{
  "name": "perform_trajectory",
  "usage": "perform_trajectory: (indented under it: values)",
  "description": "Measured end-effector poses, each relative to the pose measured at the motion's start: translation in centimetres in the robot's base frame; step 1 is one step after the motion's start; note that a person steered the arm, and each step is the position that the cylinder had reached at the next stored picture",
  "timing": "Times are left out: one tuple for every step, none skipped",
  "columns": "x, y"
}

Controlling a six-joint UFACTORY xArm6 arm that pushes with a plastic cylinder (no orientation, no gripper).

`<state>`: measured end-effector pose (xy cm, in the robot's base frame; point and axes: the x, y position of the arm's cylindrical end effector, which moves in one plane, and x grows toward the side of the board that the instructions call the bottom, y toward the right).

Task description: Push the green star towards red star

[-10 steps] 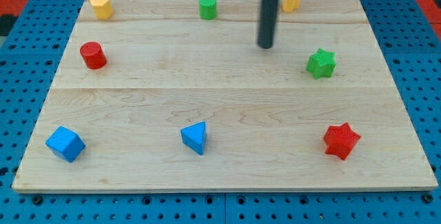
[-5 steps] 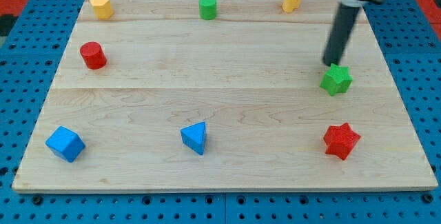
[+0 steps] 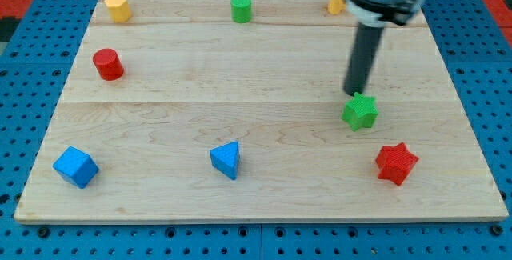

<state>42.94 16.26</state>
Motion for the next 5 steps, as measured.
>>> perform_trajectory:
  values:
    - [3.2,0.9]
    - [-1.2,-0.7]
    - [-1.4,-9.0]
    - [1.4,-7.4]
    - [1.5,-3.0]
